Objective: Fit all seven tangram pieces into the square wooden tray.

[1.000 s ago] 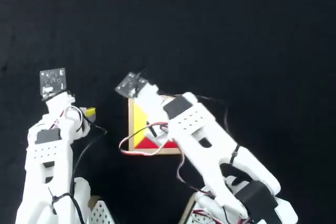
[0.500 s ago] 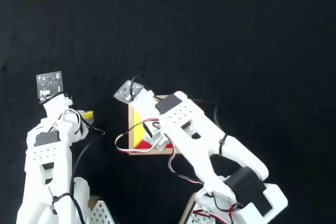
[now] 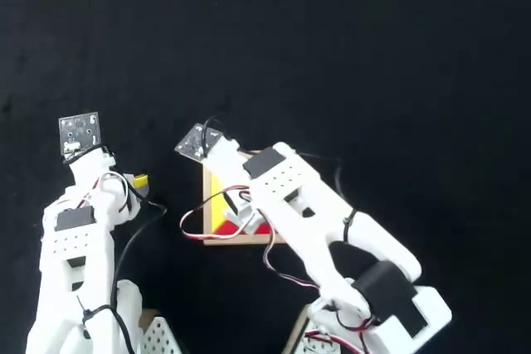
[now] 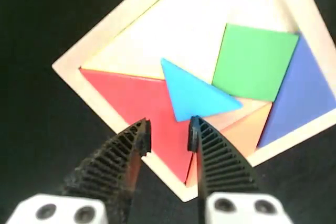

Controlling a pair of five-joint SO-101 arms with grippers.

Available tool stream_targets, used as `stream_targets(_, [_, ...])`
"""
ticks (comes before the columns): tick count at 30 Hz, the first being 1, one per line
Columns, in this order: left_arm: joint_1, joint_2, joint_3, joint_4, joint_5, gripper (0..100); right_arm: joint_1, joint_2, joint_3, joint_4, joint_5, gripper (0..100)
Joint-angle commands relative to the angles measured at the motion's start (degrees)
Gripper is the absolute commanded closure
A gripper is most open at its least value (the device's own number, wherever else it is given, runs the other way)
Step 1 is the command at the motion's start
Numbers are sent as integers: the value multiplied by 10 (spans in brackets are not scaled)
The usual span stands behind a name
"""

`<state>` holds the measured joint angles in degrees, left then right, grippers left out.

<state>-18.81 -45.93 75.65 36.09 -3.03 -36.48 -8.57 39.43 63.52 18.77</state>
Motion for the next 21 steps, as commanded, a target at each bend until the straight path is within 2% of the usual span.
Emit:
stream_targets(1, [5, -13, -3, -10, 4, 722, 6, 38, -35, -26, 1, 871])
stream_targets(7, [3, -14, -3, -10, 4, 722, 6, 99, -86, -29, -23, 871])
stream_targets(16, [3, -14, -3, -10, 4, 722, 9, 106, -135, -30, -26, 871])
stream_targets(21, [3, -14, -3, -10, 4, 722, 33, 101, -162, -13, -27, 871])
